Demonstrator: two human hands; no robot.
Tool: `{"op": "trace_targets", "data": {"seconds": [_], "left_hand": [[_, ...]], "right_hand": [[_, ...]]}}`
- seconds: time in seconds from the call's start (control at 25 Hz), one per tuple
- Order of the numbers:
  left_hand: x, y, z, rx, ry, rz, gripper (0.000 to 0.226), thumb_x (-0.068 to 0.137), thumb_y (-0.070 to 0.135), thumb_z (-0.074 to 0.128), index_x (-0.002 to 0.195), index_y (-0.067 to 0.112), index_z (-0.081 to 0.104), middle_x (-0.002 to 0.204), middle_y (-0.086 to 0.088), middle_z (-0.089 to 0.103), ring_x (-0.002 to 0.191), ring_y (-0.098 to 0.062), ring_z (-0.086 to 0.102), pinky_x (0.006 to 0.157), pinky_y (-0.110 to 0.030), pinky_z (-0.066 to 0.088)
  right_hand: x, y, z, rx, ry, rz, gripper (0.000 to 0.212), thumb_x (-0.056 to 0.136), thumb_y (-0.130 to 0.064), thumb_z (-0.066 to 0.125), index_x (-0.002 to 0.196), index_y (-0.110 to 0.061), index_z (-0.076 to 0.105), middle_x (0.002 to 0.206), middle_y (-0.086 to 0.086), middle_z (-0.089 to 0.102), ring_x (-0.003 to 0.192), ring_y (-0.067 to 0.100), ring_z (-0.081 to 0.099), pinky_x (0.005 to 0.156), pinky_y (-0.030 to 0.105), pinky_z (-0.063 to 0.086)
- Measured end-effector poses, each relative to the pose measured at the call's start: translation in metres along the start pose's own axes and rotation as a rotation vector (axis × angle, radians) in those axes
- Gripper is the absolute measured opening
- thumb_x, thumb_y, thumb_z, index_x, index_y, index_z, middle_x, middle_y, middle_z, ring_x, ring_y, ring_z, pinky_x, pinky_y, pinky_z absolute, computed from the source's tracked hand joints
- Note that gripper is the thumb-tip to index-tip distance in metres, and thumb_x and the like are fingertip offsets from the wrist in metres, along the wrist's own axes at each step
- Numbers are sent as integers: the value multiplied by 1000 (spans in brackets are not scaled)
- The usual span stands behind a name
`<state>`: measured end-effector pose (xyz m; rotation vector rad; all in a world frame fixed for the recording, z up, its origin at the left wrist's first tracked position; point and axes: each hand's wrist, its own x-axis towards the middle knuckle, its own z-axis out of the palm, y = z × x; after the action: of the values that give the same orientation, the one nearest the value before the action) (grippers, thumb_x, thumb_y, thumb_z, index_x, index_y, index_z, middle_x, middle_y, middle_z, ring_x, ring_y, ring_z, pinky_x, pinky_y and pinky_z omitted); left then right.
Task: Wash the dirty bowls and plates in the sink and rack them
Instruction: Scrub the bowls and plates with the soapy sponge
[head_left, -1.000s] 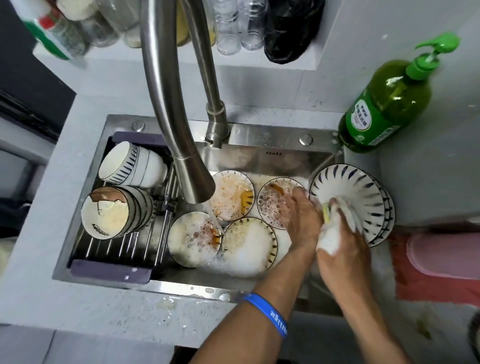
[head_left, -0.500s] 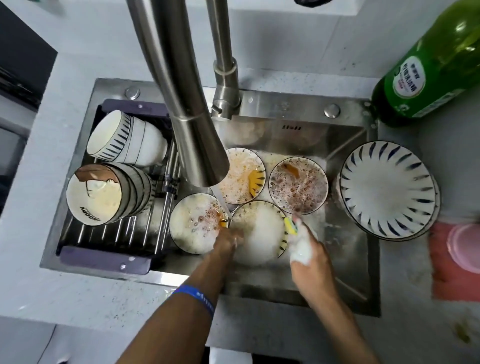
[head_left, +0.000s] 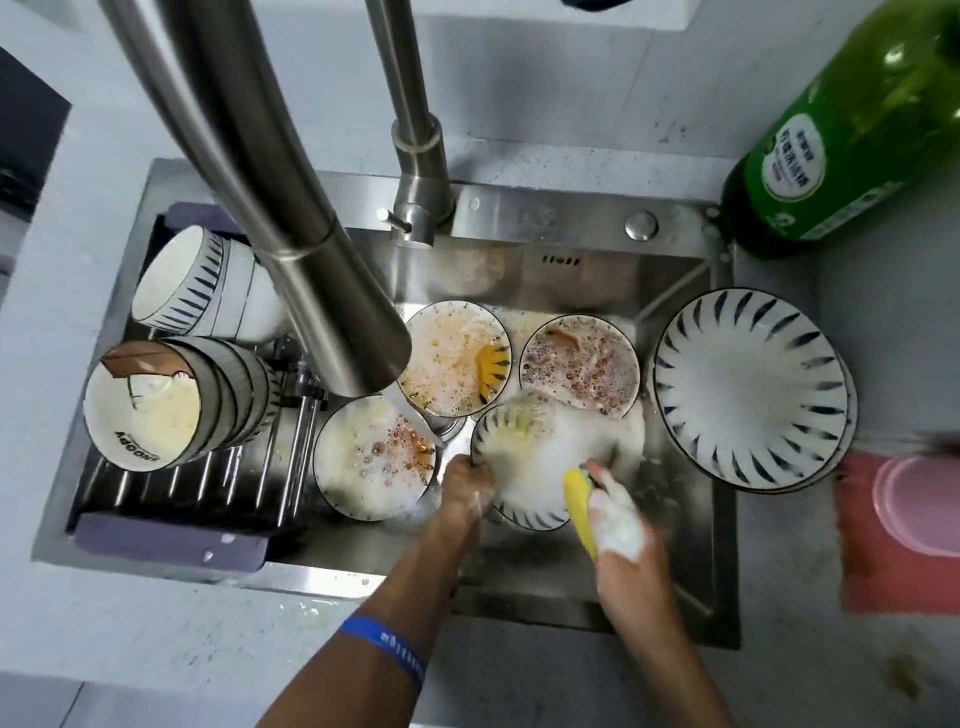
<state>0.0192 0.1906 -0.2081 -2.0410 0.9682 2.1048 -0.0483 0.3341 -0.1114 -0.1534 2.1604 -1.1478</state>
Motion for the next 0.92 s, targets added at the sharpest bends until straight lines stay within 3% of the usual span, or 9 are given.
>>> {"op": "trace_targets", "data": {"seconds": [0.08,0.2,0.32,0.48,0.6,0.68,0.76,0.84,0.92], "left_hand": [[-23,-2,0,21,34,59,29,97,-6,46,125,-2,52,122,-26,60,116,-43,58,101,-55,48],[-70,5,-11,-16,167,110,31,96,-4,44,125,-3,55,116,-31,63,90,-35,63,87,-43,51],[-112,20,-13,-76,115,190,29,100,1,43,124,9,58,118,-14,66,86,-15,60,80,-29,49],[-140,37,-15,-129,100,177,26,104,21,46,117,2,59,105,-2,66,81,-11,59,62,-22,46],[-158,35,-11,-128,65,222,26,103,23,46,106,5,66,92,3,65,84,-14,60,67,-19,49],[-163,38,-17,-167,111,249,18,103,22,48,92,15,61,89,5,59,83,-13,53,71,-23,44],[-163,40,-24,-146,107,266,22,102,24,49,85,13,57,91,-4,62,82,-17,57,75,-33,49],[-164,32,-25,-114,88,273,24,102,25,50,85,11,60,93,-5,66,85,-20,61,90,-42,51],[-170,30,-23,-133,124,290,20,101,27,52,89,15,62,90,-1,67,84,-17,62,90,-40,51]], "right_hand": [[-14,-6,-3,-136,0,33,37,99,-13,52,133,-28,54,113,-9,60,98,12,58,75,10,41],[-11,-21,15,-292,-104,-138,37,87,-10,62,119,-26,58,118,-7,63,101,17,61,85,24,45],[7,-49,26,-477,-301,-323,41,84,-8,61,122,-22,62,128,-7,57,115,17,55,95,15,37],[-19,-62,9,-695,-374,-248,63,88,-36,43,149,-25,31,150,-1,32,137,23,32,112,36,35],[-19,-78,6,-580,-541,-266,64,96,-16,39,155,-20,17,158,-2,15,142,22,22,116,35,27],[-27,-79,-1,-726,-471,-334,70,94,-6,45,156,-22,16,154,-2,20,125,19,38,100,29,42],[-41,-71,0,-690,-403,-392,65,92,-7,51,151,-22,29,144,-5,34,112,15,46,92,25,46],[-40,-69,2,-601,-362,-417,60,89,-5,55,144,-22,40,141,-3,45,117,17,50,98,24,45],[-30,-70,3,-654,-288,-394,67,88,-6,53,149,-25,33,154,-1,32,141,23,32,113,29,31]]}}
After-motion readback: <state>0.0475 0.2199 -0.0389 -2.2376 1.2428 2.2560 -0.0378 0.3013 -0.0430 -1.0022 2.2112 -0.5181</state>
